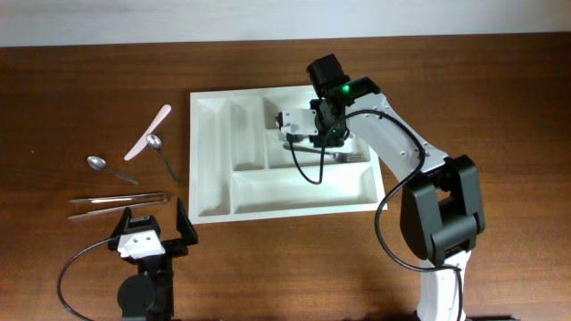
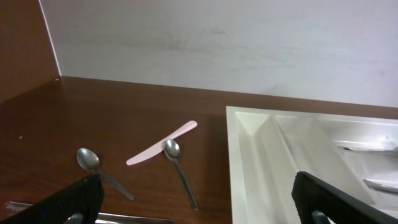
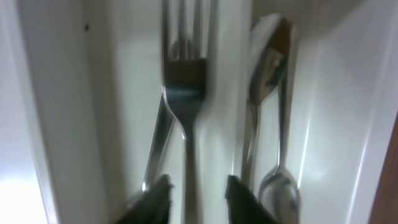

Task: Pack container
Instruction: 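Carry the fork left into the tray's middle compartment and release, then raise the right gripper back to the upper right corner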

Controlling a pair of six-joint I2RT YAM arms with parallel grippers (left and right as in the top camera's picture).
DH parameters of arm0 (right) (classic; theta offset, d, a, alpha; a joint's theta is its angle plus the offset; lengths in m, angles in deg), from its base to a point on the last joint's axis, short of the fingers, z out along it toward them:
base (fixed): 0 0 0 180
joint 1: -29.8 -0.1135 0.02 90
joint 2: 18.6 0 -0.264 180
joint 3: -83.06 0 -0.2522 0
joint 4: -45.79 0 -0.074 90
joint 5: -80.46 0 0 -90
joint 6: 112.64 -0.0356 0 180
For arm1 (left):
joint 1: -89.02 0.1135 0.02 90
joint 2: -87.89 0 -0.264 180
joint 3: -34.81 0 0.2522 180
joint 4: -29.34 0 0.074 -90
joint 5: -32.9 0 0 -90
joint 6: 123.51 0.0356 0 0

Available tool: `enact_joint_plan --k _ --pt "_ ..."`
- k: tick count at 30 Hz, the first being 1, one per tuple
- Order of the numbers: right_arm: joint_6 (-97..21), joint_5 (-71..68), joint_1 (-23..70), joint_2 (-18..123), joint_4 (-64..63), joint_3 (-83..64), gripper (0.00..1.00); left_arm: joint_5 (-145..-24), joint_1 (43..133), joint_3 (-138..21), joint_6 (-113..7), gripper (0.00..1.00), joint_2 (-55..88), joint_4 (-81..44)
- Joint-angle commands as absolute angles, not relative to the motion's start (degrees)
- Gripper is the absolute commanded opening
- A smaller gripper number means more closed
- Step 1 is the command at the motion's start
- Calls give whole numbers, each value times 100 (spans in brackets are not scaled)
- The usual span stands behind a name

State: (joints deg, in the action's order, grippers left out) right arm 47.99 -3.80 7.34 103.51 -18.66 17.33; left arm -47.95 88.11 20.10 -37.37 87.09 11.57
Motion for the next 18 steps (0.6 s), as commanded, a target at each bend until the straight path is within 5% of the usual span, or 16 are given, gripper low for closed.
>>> enact_joint_plan --k 1,6,10,12,18 --pt "4827 -249 692 10403 -1871 1829 39 -4854 8794 2051 -3645 99 8759 1170" --pt "4825 -275 692 10403 -1862 1832 52 -4854 8794 2051 -3645 99 8759 1170" --pt "3872 -601 705 10392 -1661 2013 90 -4854 8794 2051 -3645 99 8757 1170" --pt "3186 -830 749 10392 -1593 2240 100 -4854 8794 2051 -3645 99 8759 1170" --pt "1059 -1392 1182 10392 -1552 3099 99 -4854 8794 2051 -3645 99 8759 1170"
